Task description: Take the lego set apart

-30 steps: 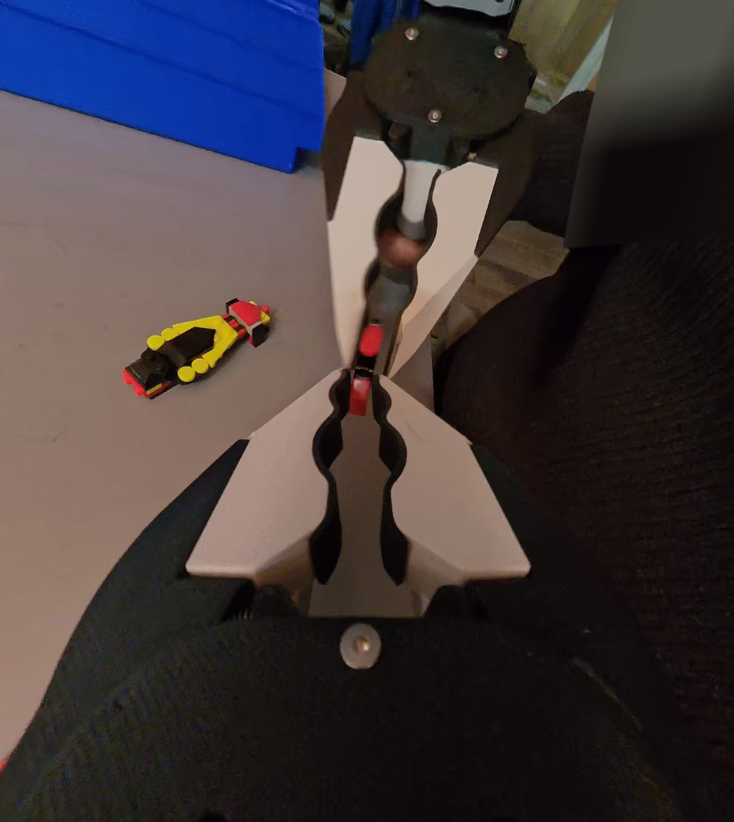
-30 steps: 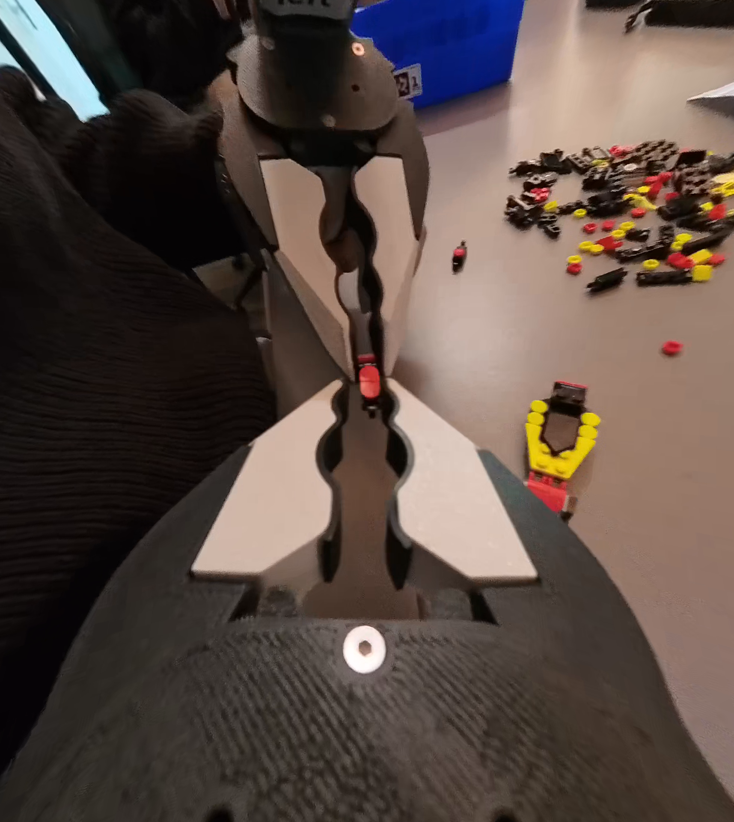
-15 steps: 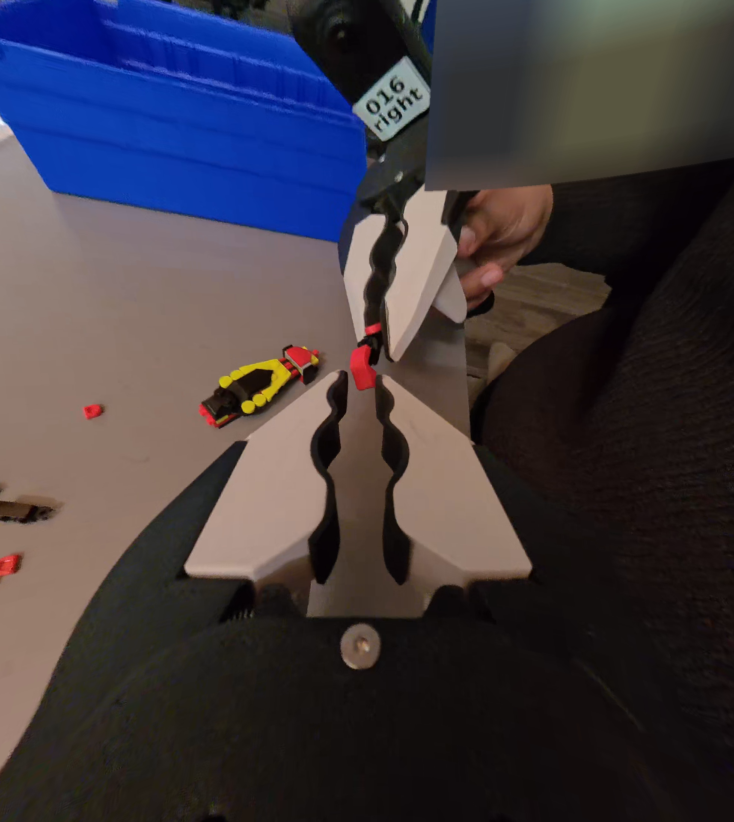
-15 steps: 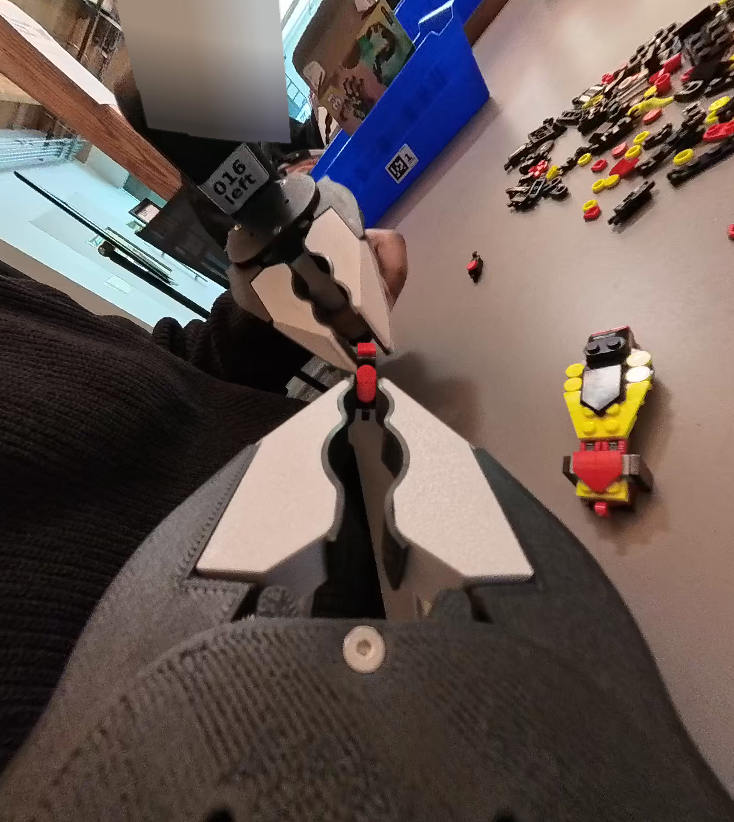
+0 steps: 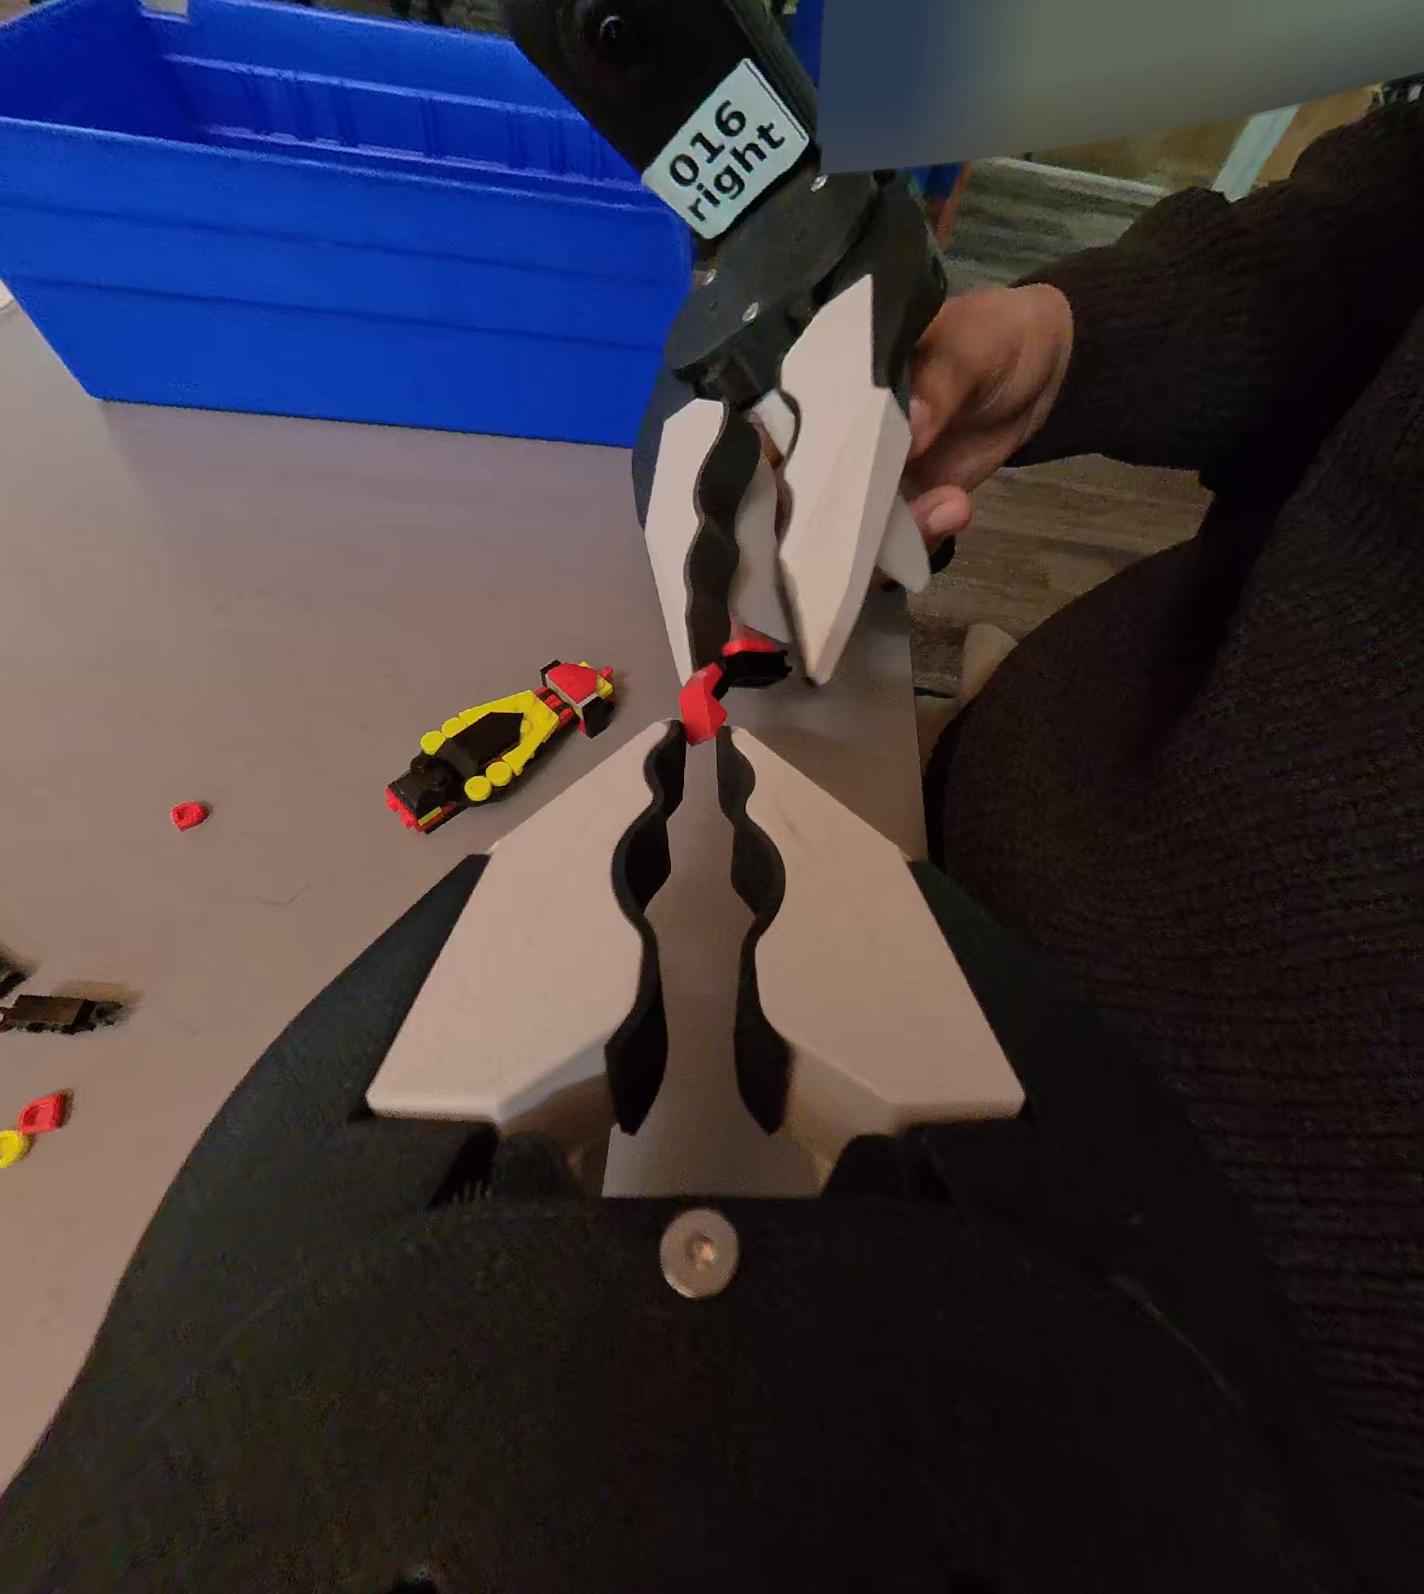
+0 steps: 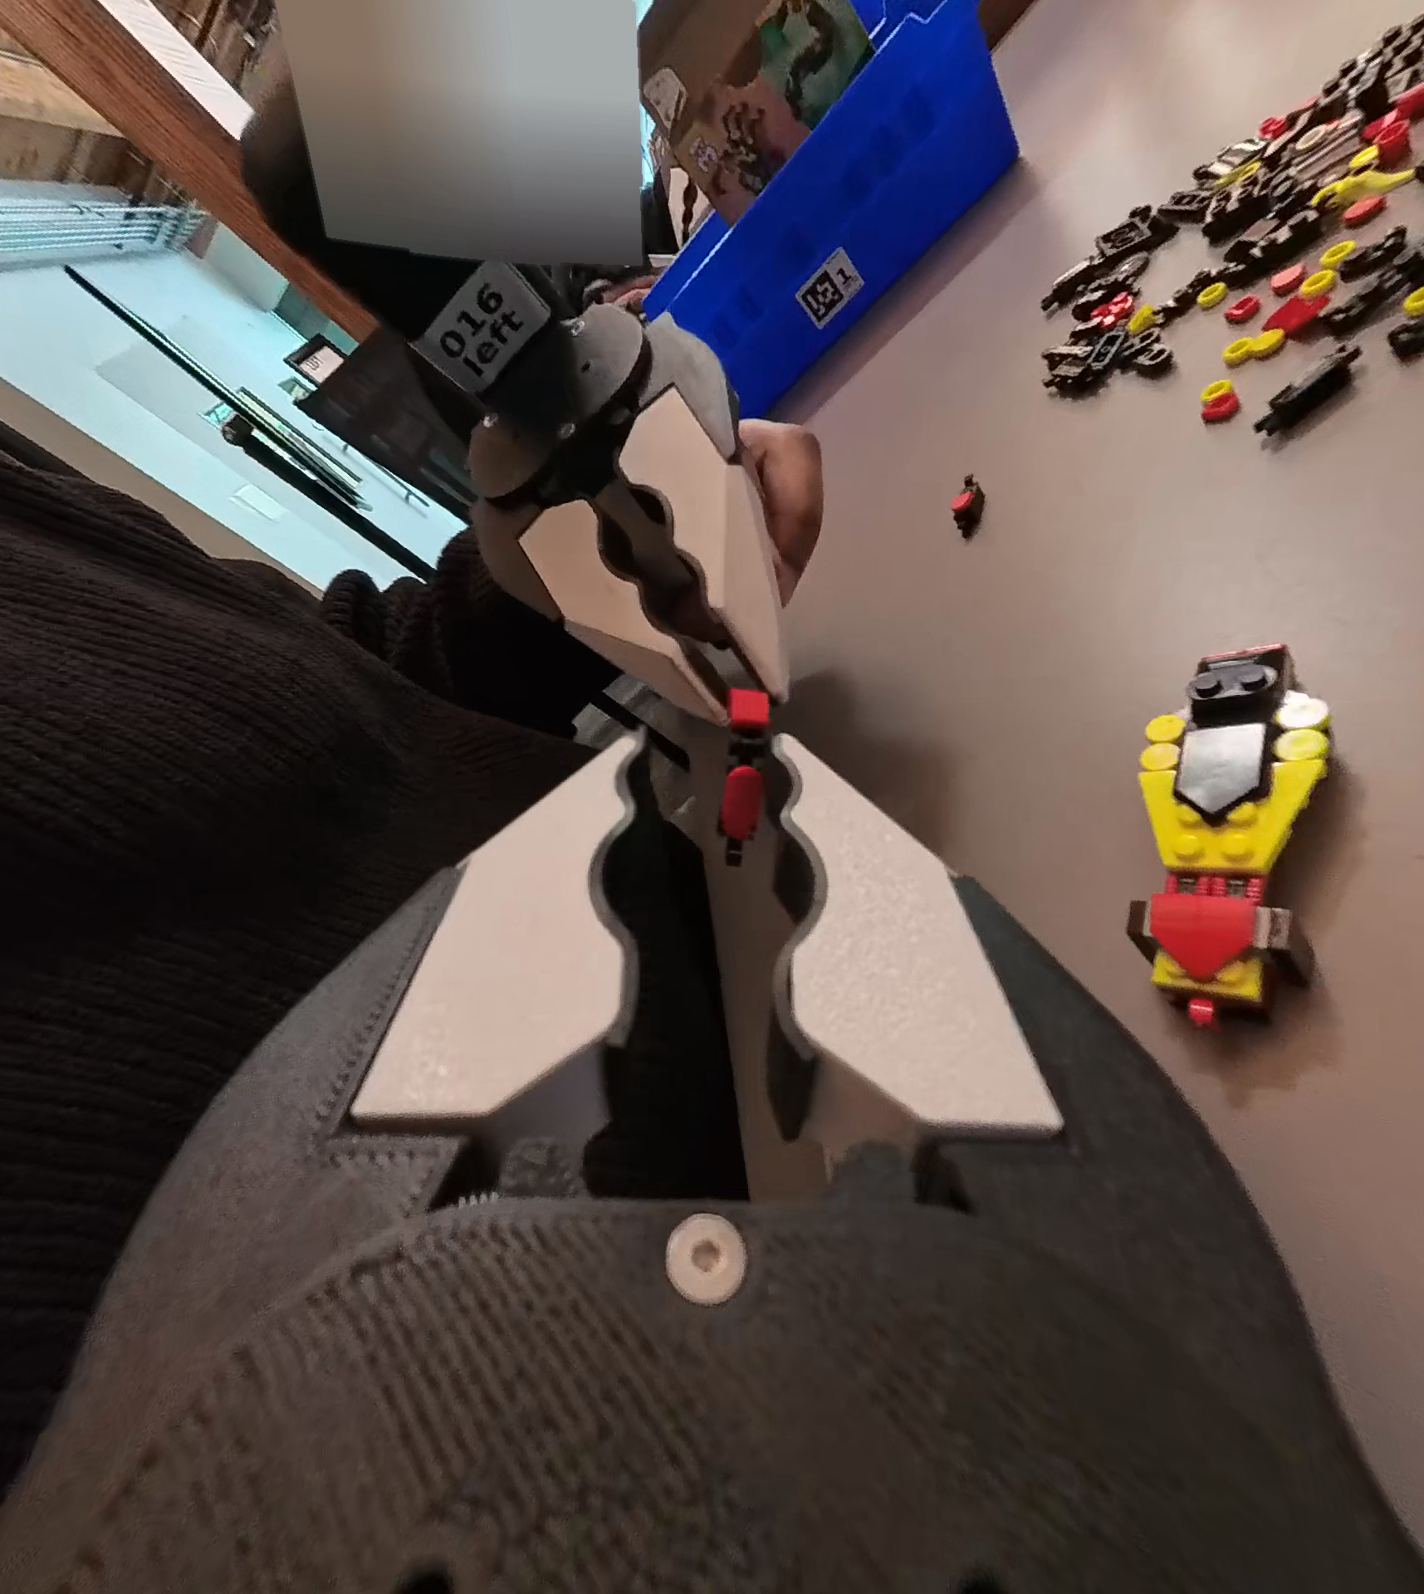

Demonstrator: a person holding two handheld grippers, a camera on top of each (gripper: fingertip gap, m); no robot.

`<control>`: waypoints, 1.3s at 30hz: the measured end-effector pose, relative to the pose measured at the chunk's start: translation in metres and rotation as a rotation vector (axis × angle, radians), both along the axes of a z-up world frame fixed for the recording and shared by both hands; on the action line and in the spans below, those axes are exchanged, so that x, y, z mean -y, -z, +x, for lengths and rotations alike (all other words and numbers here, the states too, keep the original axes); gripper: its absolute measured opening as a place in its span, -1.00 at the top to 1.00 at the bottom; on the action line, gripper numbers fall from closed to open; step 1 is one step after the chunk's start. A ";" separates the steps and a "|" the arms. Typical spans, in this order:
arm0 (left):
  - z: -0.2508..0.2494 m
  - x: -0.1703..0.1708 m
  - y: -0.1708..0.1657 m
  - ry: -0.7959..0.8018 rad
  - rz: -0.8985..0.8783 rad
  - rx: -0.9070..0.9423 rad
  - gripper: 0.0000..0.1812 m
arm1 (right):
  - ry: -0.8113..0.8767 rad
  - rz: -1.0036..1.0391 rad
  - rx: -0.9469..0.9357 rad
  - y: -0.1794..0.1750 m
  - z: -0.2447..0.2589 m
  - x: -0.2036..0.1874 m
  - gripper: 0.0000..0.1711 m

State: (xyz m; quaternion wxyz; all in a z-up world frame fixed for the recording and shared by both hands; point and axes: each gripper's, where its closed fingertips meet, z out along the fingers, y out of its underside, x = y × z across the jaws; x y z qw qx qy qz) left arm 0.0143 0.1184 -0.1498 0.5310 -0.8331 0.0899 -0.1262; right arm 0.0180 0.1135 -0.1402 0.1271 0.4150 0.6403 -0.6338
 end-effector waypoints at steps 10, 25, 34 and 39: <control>0.003 0.000 -0.002 0.016 0.016 -0.008 0.95 | 0.018 0.015 -0.014 0.000 -0.002 -0.003 0.90; 0.011 -0.015 -0.037 0.008 -0.003 0.860 0.42 | 0.092 0.247 -0.422 -0.024 -0.006 -0.015 0.92; 0.006 -0.012 -0.053 0.070 0.031 1.316 0.91 | 0.104 0.437 -0.735 -0.037 0.000 -0.011 0.92; 0.006 -0.011 -0.054 0.086 0.034 1.296 0.93 | 0.101 0.434 -0.728 -0.037 0.000 -0.010 0.92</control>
